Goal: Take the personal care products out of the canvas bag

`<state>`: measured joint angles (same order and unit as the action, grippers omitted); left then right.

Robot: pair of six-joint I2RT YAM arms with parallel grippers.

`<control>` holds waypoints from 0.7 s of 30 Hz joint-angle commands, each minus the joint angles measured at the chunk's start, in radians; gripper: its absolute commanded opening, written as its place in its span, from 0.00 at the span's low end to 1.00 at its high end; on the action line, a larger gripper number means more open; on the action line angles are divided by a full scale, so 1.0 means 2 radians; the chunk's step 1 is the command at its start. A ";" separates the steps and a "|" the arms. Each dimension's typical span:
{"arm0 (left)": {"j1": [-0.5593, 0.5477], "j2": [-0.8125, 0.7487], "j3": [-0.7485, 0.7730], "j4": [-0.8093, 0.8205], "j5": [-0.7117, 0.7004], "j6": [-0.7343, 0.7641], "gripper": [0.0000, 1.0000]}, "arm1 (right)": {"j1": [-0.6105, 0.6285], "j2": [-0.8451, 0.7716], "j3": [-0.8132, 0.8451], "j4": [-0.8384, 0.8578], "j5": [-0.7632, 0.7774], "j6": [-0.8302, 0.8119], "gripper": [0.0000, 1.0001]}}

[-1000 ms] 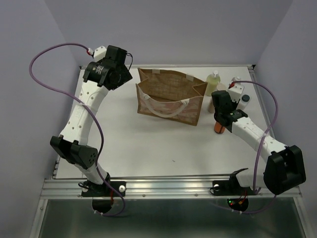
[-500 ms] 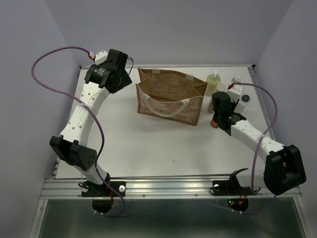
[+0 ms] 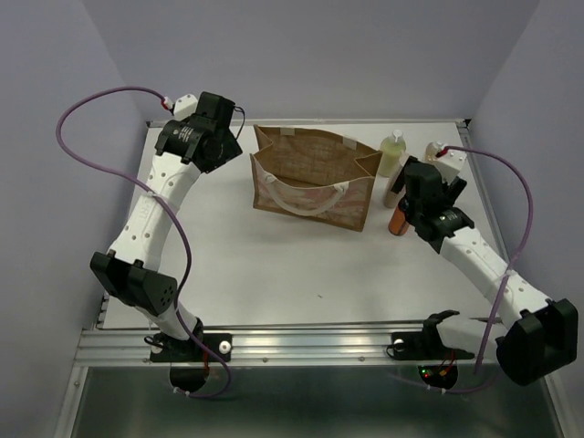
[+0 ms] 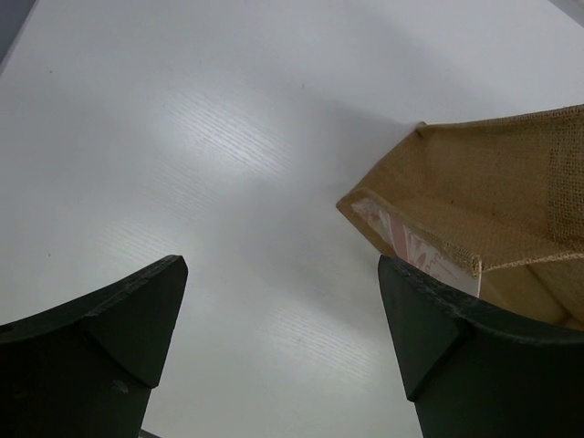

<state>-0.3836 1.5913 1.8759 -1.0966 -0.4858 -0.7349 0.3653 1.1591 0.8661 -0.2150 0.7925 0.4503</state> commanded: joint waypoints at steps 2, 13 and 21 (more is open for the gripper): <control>0.003 -0.027 -0.008 0.012 -0.013 0.012 0.99 | -0.002 -0.030 0.107 -0.121 -0.013 0.055 1.00; 0.018 -0.019 0.005 0.055 0.003 0.028 0.99 | -0.041 0.091 0.284 -0.264 -0.103 0.079 1.00; 0.026 -0.030 0.010 0.068 -0.003 0.068 0.99 | -0.042 0.136 0.411 -0.302 -0.155 0.048 1.00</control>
<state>-0.3416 1.5806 1.8595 -0.9905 -0.4709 -0.6514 0.2821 1.4513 1.5814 -0.7681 0.5312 0.5774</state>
